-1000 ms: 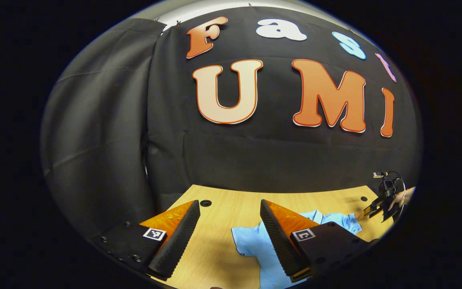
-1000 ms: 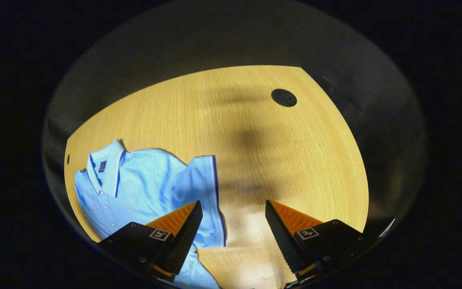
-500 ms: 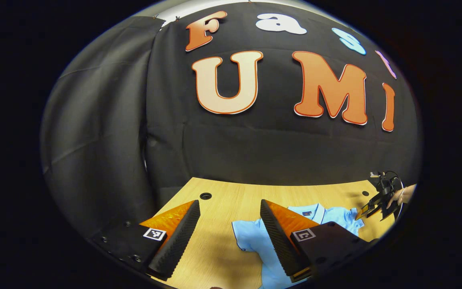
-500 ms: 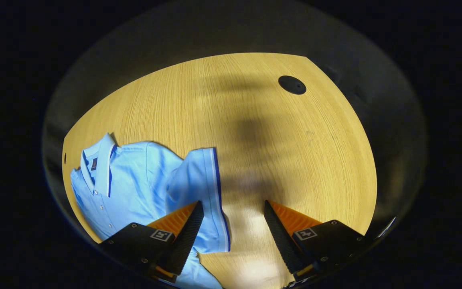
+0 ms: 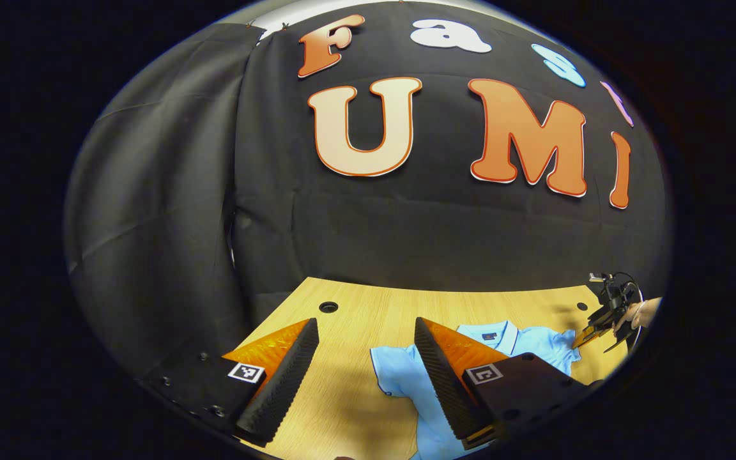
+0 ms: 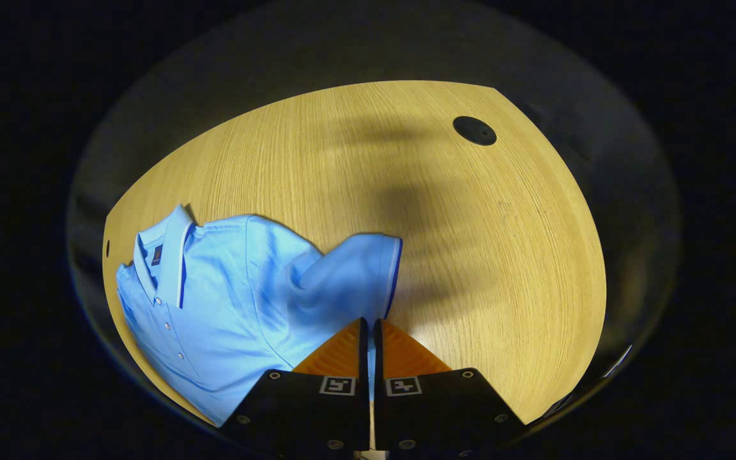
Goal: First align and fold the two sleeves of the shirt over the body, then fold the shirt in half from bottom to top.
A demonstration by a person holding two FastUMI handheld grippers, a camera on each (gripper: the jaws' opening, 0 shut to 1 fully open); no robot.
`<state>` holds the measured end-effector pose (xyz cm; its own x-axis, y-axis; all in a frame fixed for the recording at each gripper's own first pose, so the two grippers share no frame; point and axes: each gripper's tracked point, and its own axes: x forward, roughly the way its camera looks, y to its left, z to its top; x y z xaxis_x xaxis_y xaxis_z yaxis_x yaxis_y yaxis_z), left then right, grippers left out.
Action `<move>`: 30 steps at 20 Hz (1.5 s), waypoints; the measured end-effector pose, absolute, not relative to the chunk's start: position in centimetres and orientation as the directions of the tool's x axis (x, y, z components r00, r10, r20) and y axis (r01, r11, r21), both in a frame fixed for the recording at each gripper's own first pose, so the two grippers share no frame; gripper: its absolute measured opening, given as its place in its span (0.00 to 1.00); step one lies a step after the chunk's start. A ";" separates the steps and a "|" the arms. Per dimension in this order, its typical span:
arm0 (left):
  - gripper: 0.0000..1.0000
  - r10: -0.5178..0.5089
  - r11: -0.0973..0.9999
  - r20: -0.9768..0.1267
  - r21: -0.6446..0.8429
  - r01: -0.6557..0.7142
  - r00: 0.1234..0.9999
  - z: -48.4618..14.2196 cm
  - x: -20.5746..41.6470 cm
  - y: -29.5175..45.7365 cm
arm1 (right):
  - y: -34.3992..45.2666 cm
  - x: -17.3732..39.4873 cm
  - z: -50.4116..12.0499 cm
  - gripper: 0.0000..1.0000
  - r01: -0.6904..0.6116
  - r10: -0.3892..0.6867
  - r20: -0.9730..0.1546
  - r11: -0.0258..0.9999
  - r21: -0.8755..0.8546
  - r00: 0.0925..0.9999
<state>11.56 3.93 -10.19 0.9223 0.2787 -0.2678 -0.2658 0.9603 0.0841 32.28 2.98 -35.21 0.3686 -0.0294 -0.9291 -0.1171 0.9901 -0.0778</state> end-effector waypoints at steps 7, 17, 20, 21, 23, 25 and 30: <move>1.00 0.261 0.965 -0.261 0.080 -0.248 0.929 -10.1 11.0 4.3 | 5.4 31.7 -30.5 0.02 -0.201 -0.019 -0.865 0.970 -0.138 0.502; 0.98 0.235 0.972 -0.236 0.083 -0.221 0.943 -9.4 10.1 6.7 | 14.9 27.2 -25.7 0.02 -0.331 0.117 -0.828 0.940 -0.086 0.549; 0.99 0.236 0.972 -0.244 0.080 -0.223 0.941 -9.7 9.8 8.0 | 18.0 25.5 -25.8 0.02 -0.374 0.149 -0.830 0.924 -0.076 0.538; 0.99 0.237 0.971 -0.246 0.080 -0.224 0.940 -9.8 9.7 8.5 | 19.0 25.0 -26.0 0.02 -0.387 0.161 -0.833 0.919 -0.069 0.529; 0.99 0.241 0.970 -0.250 0.082 -0.227 0.938 -10.1 9.4 9.3 | 21.0 24.1 -26.1 0.02 -0.409 0.182 -0.835 0.911 -0.057 0.519; 0.99 0.244 0.970 -0.250 0.082 -0.231 0.937 -10.0 9.3 10.2 | 22.4 23.3 -26.6 0.02 -0.425 0.191 -0.837 0.904 -0.054 0.513; 0.98 0.249 0.968 -0.263 0.079 -0.236 0.932 -10.6 8.8 11.6 | 25.2 21.2 -28.3 0.02 -0.465 0.200 -0.858 0.884 -0.050 0.474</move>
<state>8.77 11.58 -10.58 0.9322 0.2490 -0.2626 -0.2363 0.9684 0.0793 21.18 25.21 -28.31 0.4735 0.2004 -0.8577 -0.4650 0.8839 -0.0502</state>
